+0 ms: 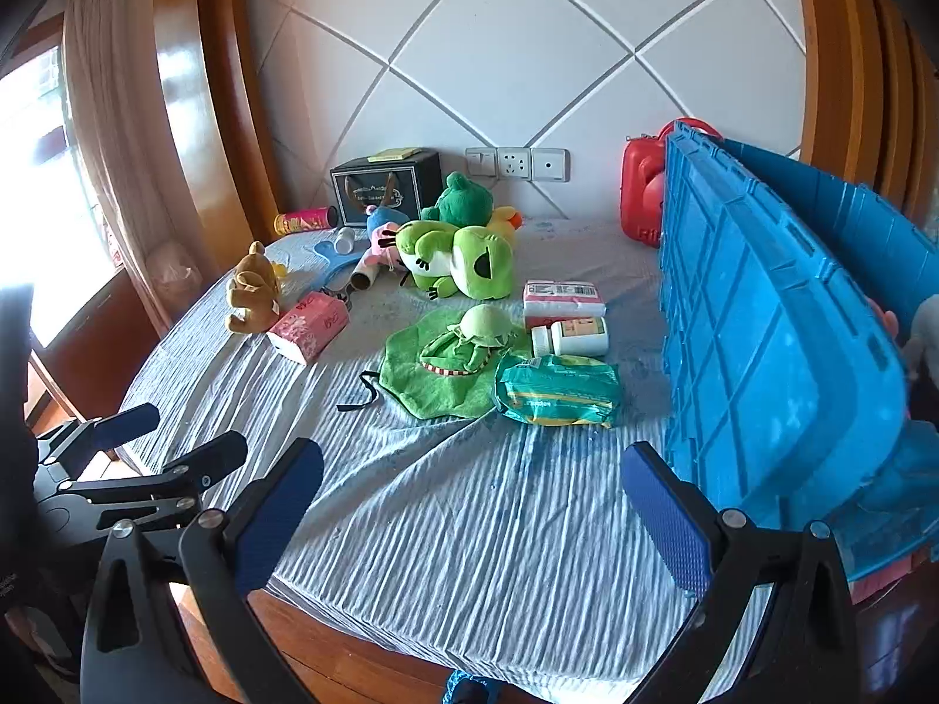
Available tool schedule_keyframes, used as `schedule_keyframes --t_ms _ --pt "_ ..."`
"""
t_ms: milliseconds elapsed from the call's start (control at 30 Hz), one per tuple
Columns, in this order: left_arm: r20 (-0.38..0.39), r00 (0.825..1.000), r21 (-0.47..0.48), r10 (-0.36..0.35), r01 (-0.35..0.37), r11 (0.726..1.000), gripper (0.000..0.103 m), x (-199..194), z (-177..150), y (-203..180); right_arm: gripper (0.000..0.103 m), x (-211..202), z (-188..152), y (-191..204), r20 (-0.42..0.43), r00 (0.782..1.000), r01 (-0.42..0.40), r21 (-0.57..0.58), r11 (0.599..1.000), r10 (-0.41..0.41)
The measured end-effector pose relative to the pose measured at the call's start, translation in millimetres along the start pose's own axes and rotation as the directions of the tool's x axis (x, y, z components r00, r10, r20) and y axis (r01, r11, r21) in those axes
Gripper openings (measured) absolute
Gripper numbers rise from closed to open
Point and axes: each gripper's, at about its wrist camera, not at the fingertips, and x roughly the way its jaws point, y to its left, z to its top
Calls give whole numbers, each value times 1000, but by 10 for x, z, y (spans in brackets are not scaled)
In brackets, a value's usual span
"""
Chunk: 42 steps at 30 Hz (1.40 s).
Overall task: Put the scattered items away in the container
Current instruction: 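Move both open tools back toward the items left on the bed, then grasp the pink tissue pack with the left tool while the right tool grasps the green frog plush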
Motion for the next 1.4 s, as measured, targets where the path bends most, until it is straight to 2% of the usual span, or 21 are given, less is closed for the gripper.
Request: schedule_keyframes --t_ms 167,333,533,700,933,1167,1400 --pt "-83 996 -18 31 -33 999 91 554 135 107 103 664 105 -22 -95 995 -27 0 1000 26" --pt "-185 982 -32 43 -50 998 91 1215 292 167 103 1378 170 -215 -208 978 -15 21 1000 19" --pt "-297 952 -14 75 -83 996 91 1919 424 131 103 2014 195 -520 -309 951 18 56 998 0" --pt "-368 924 -26 101 -119 993 91 2298 462 227 103 2374 268 -646 -360 933 27 73 997 1" --pt "-375 918 -22 129 -148 989 91 2522 719 480 103 2620 472 -576 -363 932 30 90 996 5" --pt "-365 918 13 157 -163 987 91 2759 1076 955 103 2886 645 -415 -368 930 70 144 987 -12" --pt "-377 913 50 155 -146 988 91 3170 1448 1367 103 3160 863 -226 -374 926 119 180 976 -44"
